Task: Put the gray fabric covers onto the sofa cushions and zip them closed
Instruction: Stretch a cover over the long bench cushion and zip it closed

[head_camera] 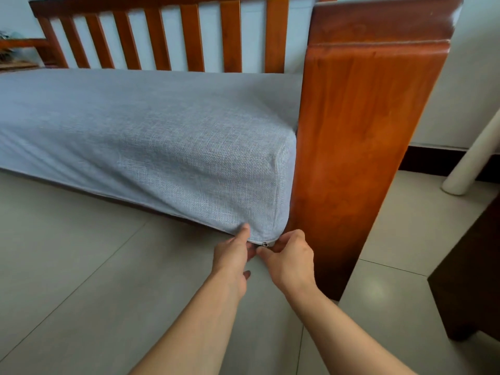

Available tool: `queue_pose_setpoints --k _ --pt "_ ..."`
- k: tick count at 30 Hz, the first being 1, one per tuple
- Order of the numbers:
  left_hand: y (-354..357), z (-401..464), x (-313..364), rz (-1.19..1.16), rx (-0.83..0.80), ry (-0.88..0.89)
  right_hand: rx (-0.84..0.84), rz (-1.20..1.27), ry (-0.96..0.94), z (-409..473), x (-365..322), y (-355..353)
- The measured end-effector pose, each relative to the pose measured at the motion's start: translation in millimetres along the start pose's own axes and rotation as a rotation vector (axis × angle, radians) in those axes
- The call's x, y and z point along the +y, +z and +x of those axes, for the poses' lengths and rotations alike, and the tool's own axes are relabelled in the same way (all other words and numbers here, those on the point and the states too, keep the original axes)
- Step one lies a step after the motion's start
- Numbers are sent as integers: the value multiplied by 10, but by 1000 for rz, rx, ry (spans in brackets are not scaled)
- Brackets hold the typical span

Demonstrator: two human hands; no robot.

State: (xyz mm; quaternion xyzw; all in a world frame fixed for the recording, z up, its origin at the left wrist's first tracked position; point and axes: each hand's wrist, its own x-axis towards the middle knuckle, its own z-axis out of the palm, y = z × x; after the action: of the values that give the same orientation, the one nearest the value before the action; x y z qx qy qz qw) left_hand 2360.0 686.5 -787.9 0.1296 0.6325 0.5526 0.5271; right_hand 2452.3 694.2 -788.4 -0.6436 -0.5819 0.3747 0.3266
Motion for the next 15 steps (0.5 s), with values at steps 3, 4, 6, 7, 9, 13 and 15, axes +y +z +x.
queue_pose_setpoints --k 3,4,6,7,9,13,15 --pt "100 53 40 21 -30 -50 -9 40 65 102 1 70" --pt "110 74 52 27 -29 -44 15 43 58 127 24 103" --pt "105 103 63 54 -38 -27 71 30 24 107 58 137" --pt "86 113 53 67 -42 -15 99 -3 -2 65 73 134" --pt "60 98 24 70 -46 23 135 -188 -90 -35 118 105" --pt "26 51 3 88 12 121 125 -418 -288 -195 176 91" --pt "11 45 8 76 48 143 113 -335 -288 -180 157 109"
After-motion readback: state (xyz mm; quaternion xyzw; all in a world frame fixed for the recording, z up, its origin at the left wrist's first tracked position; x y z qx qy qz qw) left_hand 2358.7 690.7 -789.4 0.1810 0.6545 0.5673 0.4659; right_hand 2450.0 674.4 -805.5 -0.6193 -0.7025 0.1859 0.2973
